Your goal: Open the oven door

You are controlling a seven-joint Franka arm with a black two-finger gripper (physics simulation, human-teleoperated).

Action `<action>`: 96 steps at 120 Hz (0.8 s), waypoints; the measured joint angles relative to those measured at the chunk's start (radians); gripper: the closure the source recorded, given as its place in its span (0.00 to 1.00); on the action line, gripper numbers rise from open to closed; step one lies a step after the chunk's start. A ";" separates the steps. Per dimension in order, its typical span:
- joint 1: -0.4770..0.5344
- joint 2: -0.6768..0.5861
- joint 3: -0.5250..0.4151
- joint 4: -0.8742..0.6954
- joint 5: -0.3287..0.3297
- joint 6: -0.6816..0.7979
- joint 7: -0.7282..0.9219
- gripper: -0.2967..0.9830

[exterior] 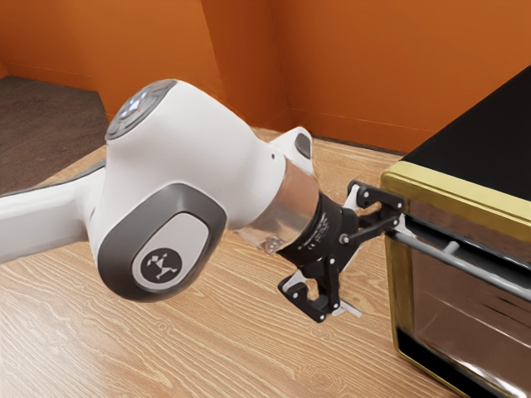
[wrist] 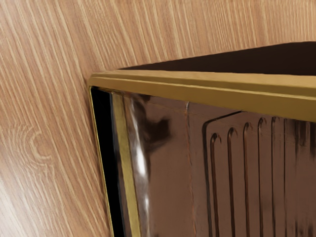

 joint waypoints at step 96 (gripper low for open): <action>0.838 0.013 -0.147 0.335 0.058 -0.684 0.339 0.23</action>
